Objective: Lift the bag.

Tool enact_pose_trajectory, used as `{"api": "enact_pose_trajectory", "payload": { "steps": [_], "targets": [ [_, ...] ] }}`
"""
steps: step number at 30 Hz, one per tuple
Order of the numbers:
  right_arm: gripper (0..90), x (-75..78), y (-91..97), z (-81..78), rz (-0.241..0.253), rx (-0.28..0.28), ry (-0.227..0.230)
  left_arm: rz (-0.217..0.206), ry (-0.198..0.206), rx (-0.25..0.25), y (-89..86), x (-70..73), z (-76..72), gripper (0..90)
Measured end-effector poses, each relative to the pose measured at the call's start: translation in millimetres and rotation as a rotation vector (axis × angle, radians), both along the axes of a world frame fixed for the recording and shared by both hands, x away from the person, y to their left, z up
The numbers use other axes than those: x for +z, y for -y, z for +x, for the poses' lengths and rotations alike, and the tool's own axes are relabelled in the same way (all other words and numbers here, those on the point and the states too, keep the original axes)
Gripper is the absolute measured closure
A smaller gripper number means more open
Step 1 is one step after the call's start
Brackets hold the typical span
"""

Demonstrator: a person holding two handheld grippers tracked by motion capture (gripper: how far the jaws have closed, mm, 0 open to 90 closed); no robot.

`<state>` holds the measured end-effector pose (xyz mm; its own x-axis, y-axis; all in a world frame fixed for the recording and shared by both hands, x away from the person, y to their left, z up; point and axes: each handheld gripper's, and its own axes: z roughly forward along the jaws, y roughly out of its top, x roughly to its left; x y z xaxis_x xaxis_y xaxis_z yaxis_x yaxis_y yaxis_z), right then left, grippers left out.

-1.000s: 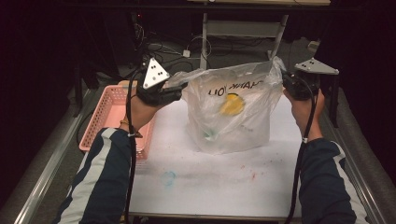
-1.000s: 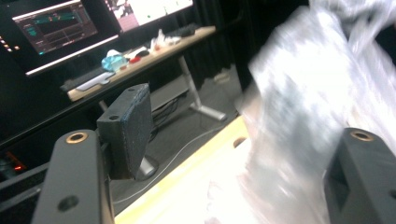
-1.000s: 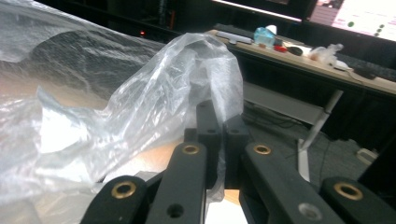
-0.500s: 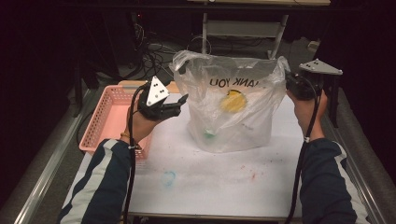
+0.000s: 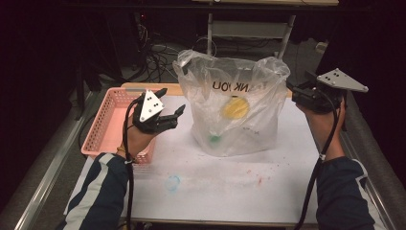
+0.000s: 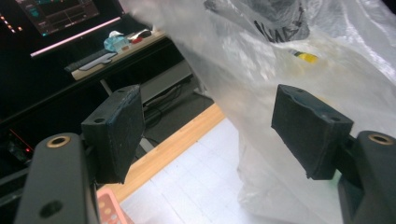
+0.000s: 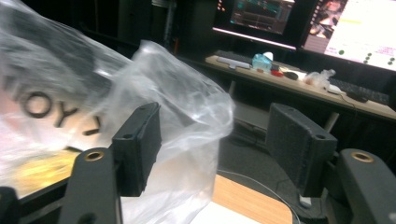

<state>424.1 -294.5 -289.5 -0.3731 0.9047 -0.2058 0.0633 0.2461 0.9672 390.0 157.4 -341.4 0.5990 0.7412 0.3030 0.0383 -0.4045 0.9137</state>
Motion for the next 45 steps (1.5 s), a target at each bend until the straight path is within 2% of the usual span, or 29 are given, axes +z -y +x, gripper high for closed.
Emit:
{"api": "enact_pose_trajectory", "payload": {
  "steps": [6, 13, 18, 26, 33, 37, 41, 43, 44, 45],
  "targets": [
    [35.9, -9.3, -6.2, -15.5, -0.005, 0.047, -0.001, 0.003, -0.003, 0.033, -8.8, -10.6, -3.2, 24.8],
    [34.1, -34.4, -11.2, -18.9, -0.021, 0.073, -0.046, -0.029, -0.012, 0.092, -23.4, -23.5, -0.4, 23.3],
    [33.3, -47.4, -12.3, -22.6, -0.018, 0.086, -0.050, -0.036, -0.016, 0.116, -33.3, -30.1, -2.2, 21.4],
    [27.5, -59.4, -12.7, -30.9, -0.015, 0.103, -0.050, -0.006, -0.023, 0.110, -44.7, -37.5, -9.9, 19.3],
    [21.8, -62.9, -13.5, -37.9, -0.008, 0.113, -0.052, 0.000, -0.019, 0.116, -50.7, -41.8, -15.3, 19.3],
    [20.9, -64.8, -12.8, -43.5, -0.009, 0.111, -0.027, 0.006, -0.021, 0.108, -51.8, -43.8, -18.8, 19.2],
    [19.9, -67.6, -14.2, -48.7, -0.017, 0.120, -0.036, 0.022, -0.011, 0.098, -52.5, -46.1, -22.9, 19.2],
    [19.7, -69.2, -15.5, -51.6, -0.021, 0.125, -0.040, 0.029, -0.021, 0.095, -52.8, -47.5, -25.6, 19.2],
    [19.6, -70.3, -16.0, -52.8, -0.023, 0.131, -0.039, 0.037, -0.011, 0.093, -53.5, -47.7, -26.1, 19.2],
    [19.6, -71.5, -16.6, -54.1, -0.022, 0.139, -0.041, 0.035, -0.021, 0.092, -53.7, -48.5, -27.6, 19.2]
  ]
}}
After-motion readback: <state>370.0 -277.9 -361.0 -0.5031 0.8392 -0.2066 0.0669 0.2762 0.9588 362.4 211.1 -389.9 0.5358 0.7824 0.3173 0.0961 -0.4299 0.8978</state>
